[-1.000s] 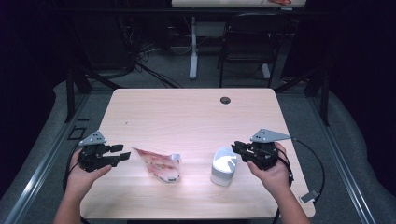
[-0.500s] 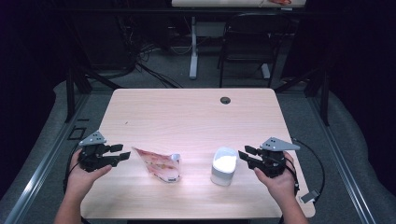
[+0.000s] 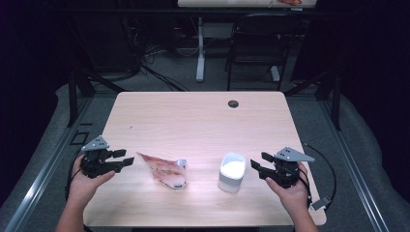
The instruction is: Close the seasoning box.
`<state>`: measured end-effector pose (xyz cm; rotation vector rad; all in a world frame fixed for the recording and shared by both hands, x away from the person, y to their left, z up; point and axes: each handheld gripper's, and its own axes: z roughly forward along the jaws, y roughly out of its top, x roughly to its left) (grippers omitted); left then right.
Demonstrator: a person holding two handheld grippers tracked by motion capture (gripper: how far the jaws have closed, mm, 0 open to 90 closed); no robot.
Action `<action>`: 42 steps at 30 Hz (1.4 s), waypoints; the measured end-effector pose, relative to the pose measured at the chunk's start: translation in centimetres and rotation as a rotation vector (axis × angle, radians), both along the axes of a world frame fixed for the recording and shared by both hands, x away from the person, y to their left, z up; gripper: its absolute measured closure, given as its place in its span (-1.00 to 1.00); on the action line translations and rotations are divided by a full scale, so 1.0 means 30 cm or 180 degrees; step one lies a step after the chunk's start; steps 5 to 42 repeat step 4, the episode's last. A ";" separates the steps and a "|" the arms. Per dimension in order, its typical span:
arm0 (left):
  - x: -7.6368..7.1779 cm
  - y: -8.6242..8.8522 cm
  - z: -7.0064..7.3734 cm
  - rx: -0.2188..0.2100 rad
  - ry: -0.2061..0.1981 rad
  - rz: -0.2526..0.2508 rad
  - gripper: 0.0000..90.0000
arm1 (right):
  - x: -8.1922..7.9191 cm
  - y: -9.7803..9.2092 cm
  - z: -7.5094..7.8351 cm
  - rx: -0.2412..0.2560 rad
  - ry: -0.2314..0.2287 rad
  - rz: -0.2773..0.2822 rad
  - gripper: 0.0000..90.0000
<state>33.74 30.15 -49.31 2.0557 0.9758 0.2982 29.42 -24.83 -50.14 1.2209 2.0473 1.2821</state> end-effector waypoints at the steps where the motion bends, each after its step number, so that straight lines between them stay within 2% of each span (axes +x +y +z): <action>1: 0.001 0.002 -0.002 0.0003 -0.0012 0.0011 0.05 | 0.001 -0.007 -0.006 -0.0004 -0.0014 -0.0038 -0.06; 42: 0.002 0.005 -0.003 0.0004 -0.0006 0.0019 0.03 | 0.002 -0.015 -0.012 -0.0003 -0.0033 -0.0069 -0.11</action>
